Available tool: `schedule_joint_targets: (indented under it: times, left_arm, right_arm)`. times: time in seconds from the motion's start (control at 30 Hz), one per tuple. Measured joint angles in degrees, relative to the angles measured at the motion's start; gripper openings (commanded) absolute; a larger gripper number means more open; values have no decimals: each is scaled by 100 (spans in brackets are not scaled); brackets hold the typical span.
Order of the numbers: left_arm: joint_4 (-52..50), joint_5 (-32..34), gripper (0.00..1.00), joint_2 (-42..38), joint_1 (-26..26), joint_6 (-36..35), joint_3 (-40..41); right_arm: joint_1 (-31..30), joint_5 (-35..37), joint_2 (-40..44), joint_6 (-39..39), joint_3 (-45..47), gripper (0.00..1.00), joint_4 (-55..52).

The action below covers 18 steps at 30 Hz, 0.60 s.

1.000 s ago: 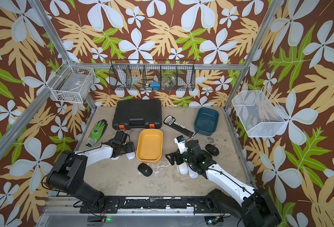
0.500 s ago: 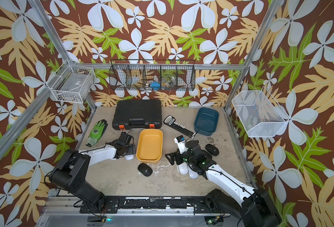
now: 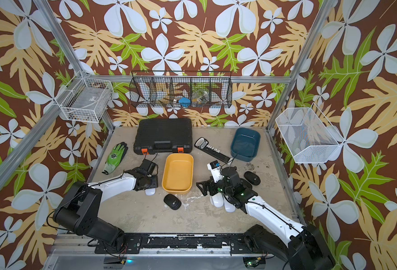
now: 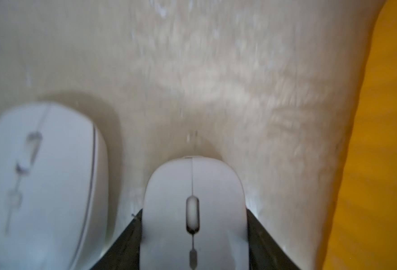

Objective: Place the mice by color into the storage box
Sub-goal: Pick up the mouse from the center of the board, then place the mouse in the storage box.

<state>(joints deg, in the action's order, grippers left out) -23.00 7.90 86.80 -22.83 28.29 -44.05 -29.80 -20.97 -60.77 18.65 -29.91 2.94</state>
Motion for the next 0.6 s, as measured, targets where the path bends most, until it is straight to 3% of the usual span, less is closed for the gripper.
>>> schedule_joint_targets:
  times: [0.13, 0.3, 0.6]
  left_arm:
    - [-802, -260, 53, -595, -7, 13, -501]
    - [-1106, -691, 51, -1054, -44, 162, -1139]
    - [-977, -1425, 51, -92, -1255, 481, -2199]
  right_arm:
    - [0, 63, 33, 9, -33, 97, -55]
    - [13, 192, 74, 72, -48, 98, -173]
    - [251, 341, 549, 332, 7, 99, -369]
